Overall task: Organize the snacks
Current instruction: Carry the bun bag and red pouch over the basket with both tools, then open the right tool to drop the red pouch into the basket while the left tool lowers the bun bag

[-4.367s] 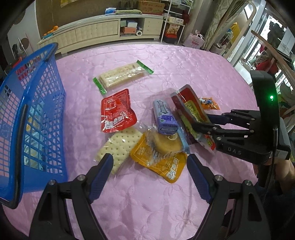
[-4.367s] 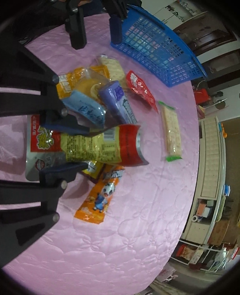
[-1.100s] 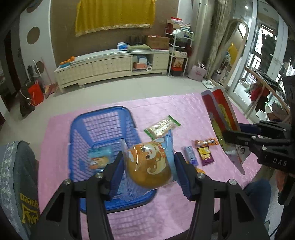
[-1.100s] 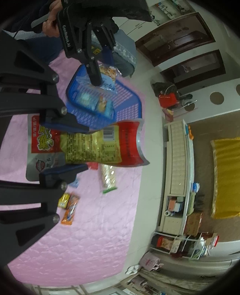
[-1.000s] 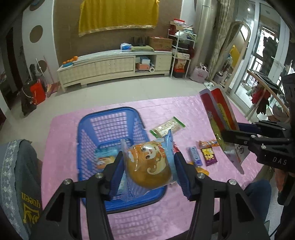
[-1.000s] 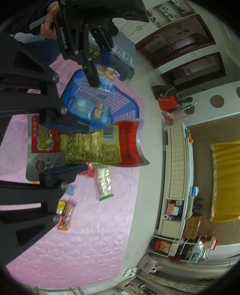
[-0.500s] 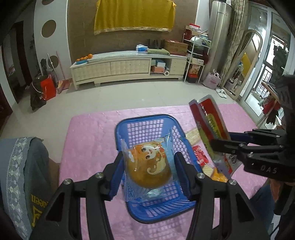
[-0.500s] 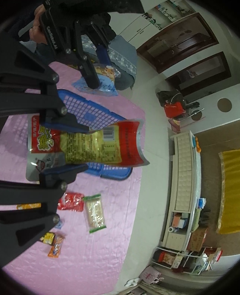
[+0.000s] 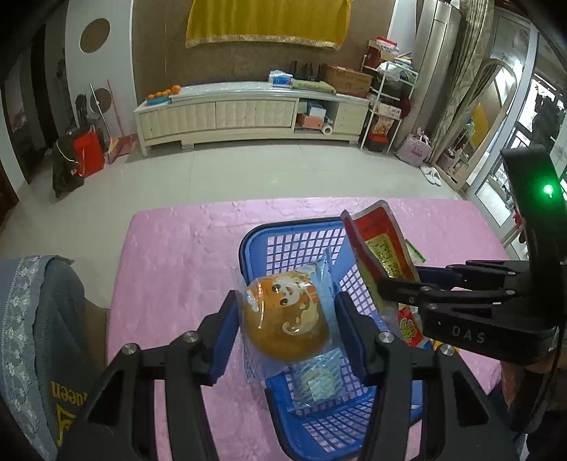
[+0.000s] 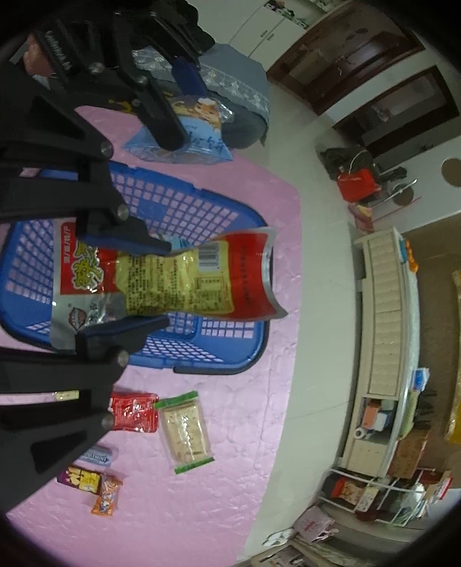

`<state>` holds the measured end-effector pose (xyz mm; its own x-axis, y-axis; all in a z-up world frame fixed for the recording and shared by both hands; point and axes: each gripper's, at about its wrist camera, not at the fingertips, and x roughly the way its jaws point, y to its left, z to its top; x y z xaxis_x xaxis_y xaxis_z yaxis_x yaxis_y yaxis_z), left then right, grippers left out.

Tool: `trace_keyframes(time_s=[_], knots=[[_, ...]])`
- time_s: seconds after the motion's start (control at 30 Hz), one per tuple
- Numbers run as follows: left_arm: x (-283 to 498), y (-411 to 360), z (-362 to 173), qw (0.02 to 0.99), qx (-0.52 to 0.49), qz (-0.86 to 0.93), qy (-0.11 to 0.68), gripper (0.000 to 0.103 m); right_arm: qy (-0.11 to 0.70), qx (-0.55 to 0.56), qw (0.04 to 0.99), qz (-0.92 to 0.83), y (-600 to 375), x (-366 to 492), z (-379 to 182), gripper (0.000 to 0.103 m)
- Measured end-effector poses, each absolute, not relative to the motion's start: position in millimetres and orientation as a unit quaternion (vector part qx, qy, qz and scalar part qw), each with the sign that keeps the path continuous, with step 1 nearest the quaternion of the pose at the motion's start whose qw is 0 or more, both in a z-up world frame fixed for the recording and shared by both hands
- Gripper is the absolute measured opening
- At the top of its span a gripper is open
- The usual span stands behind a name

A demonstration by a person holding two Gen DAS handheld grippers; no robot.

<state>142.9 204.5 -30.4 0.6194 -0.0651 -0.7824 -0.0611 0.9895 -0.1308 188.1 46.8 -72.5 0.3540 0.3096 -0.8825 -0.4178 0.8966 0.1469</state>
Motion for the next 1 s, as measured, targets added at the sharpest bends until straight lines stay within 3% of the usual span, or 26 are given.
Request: trace_keyframes(time_s=[0.23, 0.4, 1.0], knots=[[154, 213, -52, 0.888, -0.089, -0.004, 0.45, 0.051, 0.52, -0.075, 0.828, 0.197, 56, 202, -87, 0.041], [157, 212, -56, 0.885, -0.095, -0.005, 0.456, 0.051, 0.5, -0.091, 0.845, 0.169, 53, 204, -83, 0.089], [153, 185, -35, 0.889, -0.076, -0.005, 0.452, 0.051, 0.508, -0.089, 0.842, 0.157, 11, 192, -72, 0.091]])
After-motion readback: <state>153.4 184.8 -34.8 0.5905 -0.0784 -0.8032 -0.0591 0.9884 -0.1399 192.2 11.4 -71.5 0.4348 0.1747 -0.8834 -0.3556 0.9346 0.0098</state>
